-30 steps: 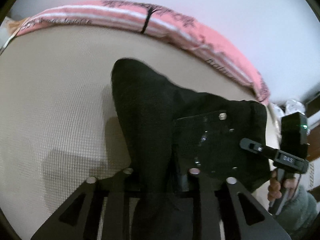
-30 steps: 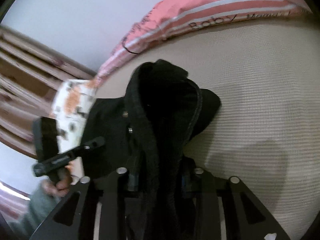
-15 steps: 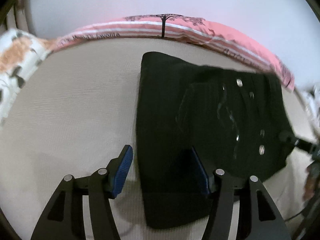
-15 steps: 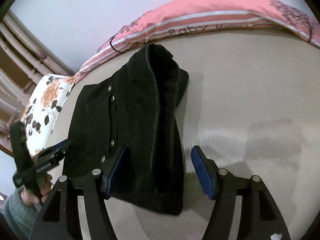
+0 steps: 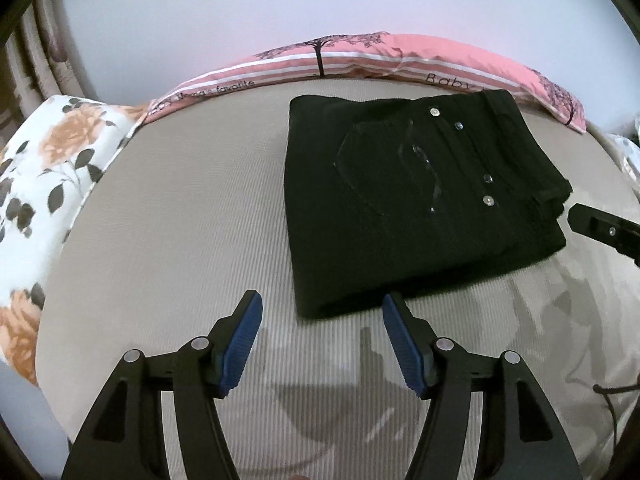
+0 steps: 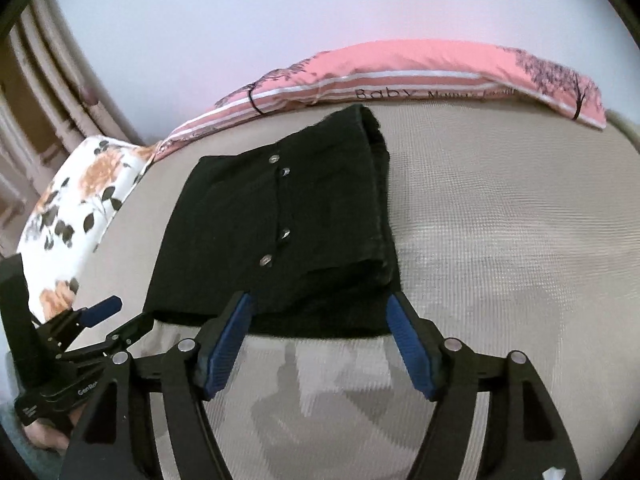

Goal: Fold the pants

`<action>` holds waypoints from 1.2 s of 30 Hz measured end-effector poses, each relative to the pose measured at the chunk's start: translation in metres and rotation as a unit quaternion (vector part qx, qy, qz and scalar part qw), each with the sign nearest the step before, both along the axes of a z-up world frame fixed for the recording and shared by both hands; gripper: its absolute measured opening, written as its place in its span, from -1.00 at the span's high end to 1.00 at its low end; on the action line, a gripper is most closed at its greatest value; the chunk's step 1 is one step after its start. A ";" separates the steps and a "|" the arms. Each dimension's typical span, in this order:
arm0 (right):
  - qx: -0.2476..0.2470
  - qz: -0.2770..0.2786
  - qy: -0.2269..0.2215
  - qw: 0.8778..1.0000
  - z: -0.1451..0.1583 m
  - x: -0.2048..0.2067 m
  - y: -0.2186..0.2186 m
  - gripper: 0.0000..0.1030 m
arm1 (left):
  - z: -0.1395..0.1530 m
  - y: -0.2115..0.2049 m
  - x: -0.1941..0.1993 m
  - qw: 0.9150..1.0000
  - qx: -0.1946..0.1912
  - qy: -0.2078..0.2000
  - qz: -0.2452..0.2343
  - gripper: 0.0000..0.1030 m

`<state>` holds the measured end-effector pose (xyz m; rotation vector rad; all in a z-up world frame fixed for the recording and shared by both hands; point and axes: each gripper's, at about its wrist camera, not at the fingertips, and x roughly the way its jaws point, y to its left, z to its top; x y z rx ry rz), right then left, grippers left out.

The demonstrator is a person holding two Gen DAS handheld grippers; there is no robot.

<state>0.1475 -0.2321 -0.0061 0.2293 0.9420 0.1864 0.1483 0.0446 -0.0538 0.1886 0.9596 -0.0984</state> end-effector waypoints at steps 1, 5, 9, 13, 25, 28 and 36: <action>-0.006 0.001 -0.002 1.000 0.002 -0.004 0.005 -0.35 | 0.001 0.000 -0.003 1.000 -0.001 -0.001 0.001 -0.23; -0.024 0.003 -0.010 1.000 0.005 -0.014 0.020 -0.40 | 0.009 0.003 -0.015 1.000 -0.009 -0.007 0.016 -0.23; -0.047 0.013 -0.012 0.999 0.005 -0.021 0.036 -0.40 | 0.009 0.006 -0.019 1.000 -0.007 -0.009 0.025 -0.23; -0.053 0.014 -0.010 0.998 0.006 -0.027 0.046 -0.41 | 0.007 0.010 -0.018 0.999 -0.004 -0.010 0.040 -0.23; -0.050 0.018 -0.003 0.999 0.007 -0.030 0.055 -0.41 | 0.005 0.014 -0.016 0.998 -0.008 -0.005 0.054 -0.23; -0.045 0.022 0.002 0.999 0.004 -0.029 0.055 -0.41 | 0.004 0.014 -0.015 0.999 -0.008 -0.002 0.054 -0.23; -0.049 0.021 0.003 0.999 0.001 -0.030 0.057 -0.42 | 0.002 0.014 -0.014 0.999 -0.006 0.000 0.054 -0.23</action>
